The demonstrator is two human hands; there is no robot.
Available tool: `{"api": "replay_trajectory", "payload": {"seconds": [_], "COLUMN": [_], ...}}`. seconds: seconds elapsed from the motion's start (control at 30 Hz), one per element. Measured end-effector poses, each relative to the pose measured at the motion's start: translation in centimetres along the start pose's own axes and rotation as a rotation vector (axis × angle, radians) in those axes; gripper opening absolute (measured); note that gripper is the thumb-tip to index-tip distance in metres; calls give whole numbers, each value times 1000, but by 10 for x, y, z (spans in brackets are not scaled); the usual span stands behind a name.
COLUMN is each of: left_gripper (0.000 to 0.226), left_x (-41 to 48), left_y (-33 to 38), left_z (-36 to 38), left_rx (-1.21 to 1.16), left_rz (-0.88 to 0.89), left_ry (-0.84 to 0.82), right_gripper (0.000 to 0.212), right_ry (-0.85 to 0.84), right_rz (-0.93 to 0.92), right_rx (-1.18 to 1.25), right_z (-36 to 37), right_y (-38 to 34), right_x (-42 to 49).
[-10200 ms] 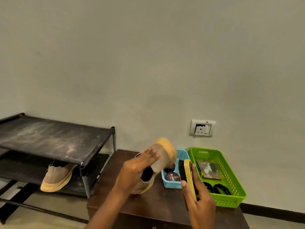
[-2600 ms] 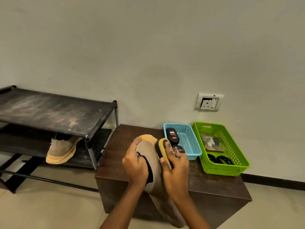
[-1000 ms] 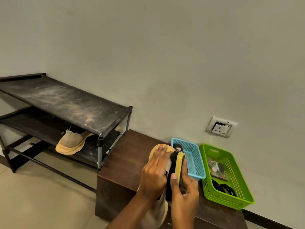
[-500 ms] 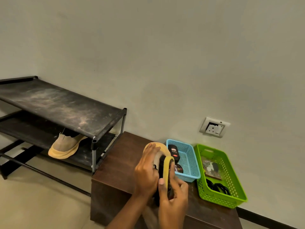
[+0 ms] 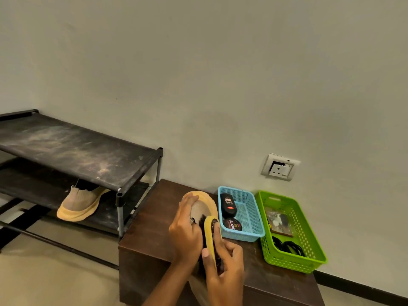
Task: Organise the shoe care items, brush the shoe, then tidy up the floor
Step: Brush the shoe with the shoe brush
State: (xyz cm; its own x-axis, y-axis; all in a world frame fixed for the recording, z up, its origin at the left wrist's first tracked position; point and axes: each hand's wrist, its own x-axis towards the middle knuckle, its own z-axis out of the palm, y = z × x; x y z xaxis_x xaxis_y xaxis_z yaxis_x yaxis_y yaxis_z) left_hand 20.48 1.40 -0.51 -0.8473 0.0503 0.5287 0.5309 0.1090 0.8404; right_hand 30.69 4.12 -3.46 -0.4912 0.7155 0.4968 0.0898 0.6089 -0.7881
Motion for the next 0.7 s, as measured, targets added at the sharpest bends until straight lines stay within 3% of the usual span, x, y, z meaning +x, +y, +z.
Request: {"api": "replay_trajectory", "payload": {"seconds": [0.1,0.13,0.2,0.23,0.37,0.47,0.6,0.7], "left_gripper": [54,56,55,55,51,48,54,57], "left_x": [-1,-1,0,-1,-6,-3,-6,-2], "left_y": [3,4,3,2,3,2,3,2], "left_z": [-3,-4,-1,1,3,6,5,8], "left_rx": [-13,-16,-13,-16,13,20,-8,-13], "left_rz": [-37,-25,-25,-56,-55,-107,-118,-175], "left_ry": [50,58,51,47,48,50,83,90], "right_gripper": [89,83,51,48,83,62,88,69], "right_ry": [42,42,3,-12,-3,2,36,-67], "right_rz": [89,72,-8,-22,67,37,137,57], "right_rx": [-70,-62,-23,-28,-68,-36,-115,-63], "right_z": [-4,-4,-2,-1,4,2,-1,0], "right_y": [12,10,2,3,5,0,11,6], "right_x": [4,3,-4,-8,-5,-8,2,-5]}}
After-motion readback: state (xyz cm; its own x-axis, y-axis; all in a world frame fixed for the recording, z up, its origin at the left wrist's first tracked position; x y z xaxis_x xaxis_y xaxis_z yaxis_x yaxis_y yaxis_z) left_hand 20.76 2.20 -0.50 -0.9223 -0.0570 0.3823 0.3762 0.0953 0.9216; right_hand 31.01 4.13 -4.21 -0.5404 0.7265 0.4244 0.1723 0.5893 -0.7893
